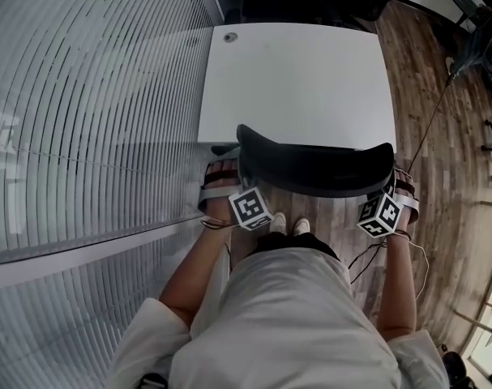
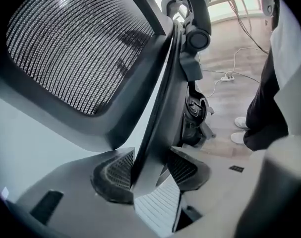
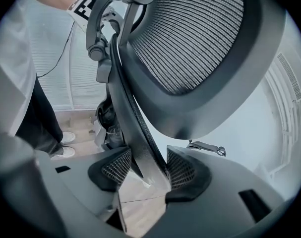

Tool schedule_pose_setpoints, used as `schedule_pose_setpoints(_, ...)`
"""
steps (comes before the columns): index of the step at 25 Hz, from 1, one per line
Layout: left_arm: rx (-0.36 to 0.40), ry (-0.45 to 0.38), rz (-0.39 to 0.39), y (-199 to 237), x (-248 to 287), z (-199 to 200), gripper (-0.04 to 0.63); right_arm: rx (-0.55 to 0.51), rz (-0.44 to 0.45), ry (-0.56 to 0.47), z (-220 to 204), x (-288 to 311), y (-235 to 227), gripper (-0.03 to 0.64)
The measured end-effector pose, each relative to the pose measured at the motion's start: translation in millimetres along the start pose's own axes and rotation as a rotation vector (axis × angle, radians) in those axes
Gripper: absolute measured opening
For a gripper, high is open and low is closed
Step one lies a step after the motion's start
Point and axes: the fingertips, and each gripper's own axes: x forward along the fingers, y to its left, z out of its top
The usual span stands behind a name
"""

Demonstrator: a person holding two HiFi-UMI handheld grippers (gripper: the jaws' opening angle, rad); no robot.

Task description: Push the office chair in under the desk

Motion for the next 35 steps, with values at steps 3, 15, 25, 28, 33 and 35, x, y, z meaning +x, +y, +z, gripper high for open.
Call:
schedule_pose_setpoints(3,-0.005,0.016,-0.004,1.3,2.4,-0.3,0.221,-0.008,0.011,-0.005,-0.3,3.3,-1.8,0.233)
schedule_pose_setpoints(15,-0.064,0.014,-0.062,-4.8,0.2,-3.2,0.222,0.043,0.033,-0.059,5.2,-2.5,1.9,0.238)
schedule_pose_setpoints(25,-0.298,-0.106,-0.112,5.0,-45.7,10.7,0.224,0.336,0.029,-0.244,36.0,-53.6,-15.1,0.236)
schedule_pose_setpoints(28,-0.424,-0.191,-0.14,8.7,-66.3,19.8,0.224,0.475,0.041,-0.336,52.8,-72.6,-19.3,0.221)
schedule_pose_setpoints(33,-0.695,-0.4,-0.184,23.2,-104.6,44.9,0.152,0.641,0.078,-0.475,82.2,-105.5,-20.9,0.149)
schedule_pose_setpoints(35,-0.765,-0.472,-0.193,28.9,-119.6,54.4,0.121,0.69,0.092,-0.524,93.4,-118.6,-21.0,0.129)
